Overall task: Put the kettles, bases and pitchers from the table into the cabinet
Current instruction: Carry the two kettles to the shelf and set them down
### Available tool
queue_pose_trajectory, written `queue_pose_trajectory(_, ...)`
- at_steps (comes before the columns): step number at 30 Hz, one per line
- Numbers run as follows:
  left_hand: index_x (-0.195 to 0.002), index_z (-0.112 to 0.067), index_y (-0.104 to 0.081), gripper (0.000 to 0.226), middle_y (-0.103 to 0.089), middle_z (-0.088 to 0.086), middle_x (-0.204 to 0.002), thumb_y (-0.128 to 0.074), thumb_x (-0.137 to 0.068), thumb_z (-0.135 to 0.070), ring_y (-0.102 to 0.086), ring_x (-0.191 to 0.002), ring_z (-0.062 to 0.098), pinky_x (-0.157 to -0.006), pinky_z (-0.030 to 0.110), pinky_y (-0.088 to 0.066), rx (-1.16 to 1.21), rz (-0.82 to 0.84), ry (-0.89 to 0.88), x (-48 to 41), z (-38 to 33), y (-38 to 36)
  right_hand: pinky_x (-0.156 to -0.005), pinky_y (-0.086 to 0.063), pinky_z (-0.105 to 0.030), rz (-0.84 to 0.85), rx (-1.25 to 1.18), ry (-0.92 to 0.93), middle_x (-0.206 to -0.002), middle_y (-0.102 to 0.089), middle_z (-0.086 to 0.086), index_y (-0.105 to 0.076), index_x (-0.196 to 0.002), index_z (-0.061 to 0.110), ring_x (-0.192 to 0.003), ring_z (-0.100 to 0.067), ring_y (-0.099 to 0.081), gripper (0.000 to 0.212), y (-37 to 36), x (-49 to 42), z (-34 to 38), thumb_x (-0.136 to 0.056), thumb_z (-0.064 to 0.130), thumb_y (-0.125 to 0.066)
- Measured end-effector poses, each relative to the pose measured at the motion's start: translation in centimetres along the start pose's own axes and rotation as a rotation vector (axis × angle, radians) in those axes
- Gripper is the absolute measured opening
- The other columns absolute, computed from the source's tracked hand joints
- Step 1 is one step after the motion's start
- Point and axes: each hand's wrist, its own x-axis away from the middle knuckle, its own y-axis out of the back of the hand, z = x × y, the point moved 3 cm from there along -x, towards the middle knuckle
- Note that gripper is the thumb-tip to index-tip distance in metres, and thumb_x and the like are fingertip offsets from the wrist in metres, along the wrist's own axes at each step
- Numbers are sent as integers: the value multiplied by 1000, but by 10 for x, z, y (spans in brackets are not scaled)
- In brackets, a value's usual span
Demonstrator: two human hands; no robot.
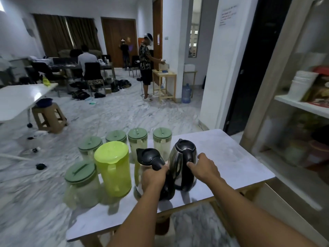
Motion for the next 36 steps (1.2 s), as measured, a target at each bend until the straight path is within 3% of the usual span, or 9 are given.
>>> queue_pose_trajectory(4,-103,-8,-62,54,-69,12,-105,-82,-70,-45,-66,-100,34,-95,44,-54,115,135,206,-34,16,-27,-80,-46,-35,68,-151,-140,-118,-65,-14,-58,-116,11,-110,-36,-62,48,-27,-51,7,-84,46,-68)
queue_pose_trajectory(7,-105,-1,-66,55,-72,16,-98,-83,-65,-33,-70,-90,35,-91,50,-56,223,154,276,-49,18,-41,-78,-48,-32,99,-211,-268,-103,-63,-11,-61,-113,13,-106,-34,-64,40,-44,-74,5,-82,36,-71)
queue_pose_trajectory(12,-84,-6,-72,47,-76,14,-79,-67,-50,-38,-73,-79,34,-84,49,-60,161,62,215,-57,9,-37,-83,-54,-35,77,-287,-350,-98,-61,-11,-52,-99,13,-96,-34,-64,29,-55,-78,0,-79,25,-69)
queue_pose_trajectory(17,-72,-2,-73,29,-74,7,-65,-63,-75,-29,-65,-63,26,-66,32,-52,136,87,73,-42,-22,0,-78,-58,-36,-46,-388,-371,-100,-73,-15,-64,-109,7,-91,-34,-71,39,-30,-53,1,-73,23,-63)
queue_pose_trajectory(20,-82,-1,-72,45,-77,13,-78,-63,-59,-38,-72,-72,29,-62,30,-53,107,161,-39,-37,-33,4,-79,-57,-35,-182,-465,-420,-104,-72,-15,-62,-111,10,-94,-34,-70,40,-4,-17,1,-73,22,-61)
queue_pose_trajectory(23,-94,2,-73,72,-76,18,-85,-60,-43,-47,-74,-82,38,-78,48,-62,78,278,-129,-48,-33,-16,-83,-58,-37,-350,-552,-470,-103,-71,-13,-63,-107,11,-95,-34,-70,37,26,27,-7,-72,23,-63)
queue_pose_trajectory(28,-63,-8,-65,22,-72,12,-68,-64,-62,-30,-67,-69,30,-70,36,-53,66,532,-280,80,-87,-6,-74,-63,-43,-633,-664,-556,-85,-77,-13,-75,-90,8,-78,-33,-76,44,93,98,-53,-52,27,-64)
queue_pose_trajectory(32,-66,-7,-65,17,-71,10,-65,-62,-70,-24,-67,-66,28,-74,39,-56,73,688,-369,159,-115,-39,-55,-55,-31,-889,-766,-566,-82,-77,-16,-73,-88,7,-65,-30,-70,37,170,173,-86,-57,24,-62)
queue_pose_trajectory(36,-65,-4,-65,21,-72,14,-66,-63,-66,-25,-71,-68,29,-77,43,-57,131,901,-437,245,-131,-96,-75,-63,-43,-1158,-777,-568,-86,-78,-13,-71,-87,10,-82,-33,-75,37,248,241,-132,-55,28,-64)
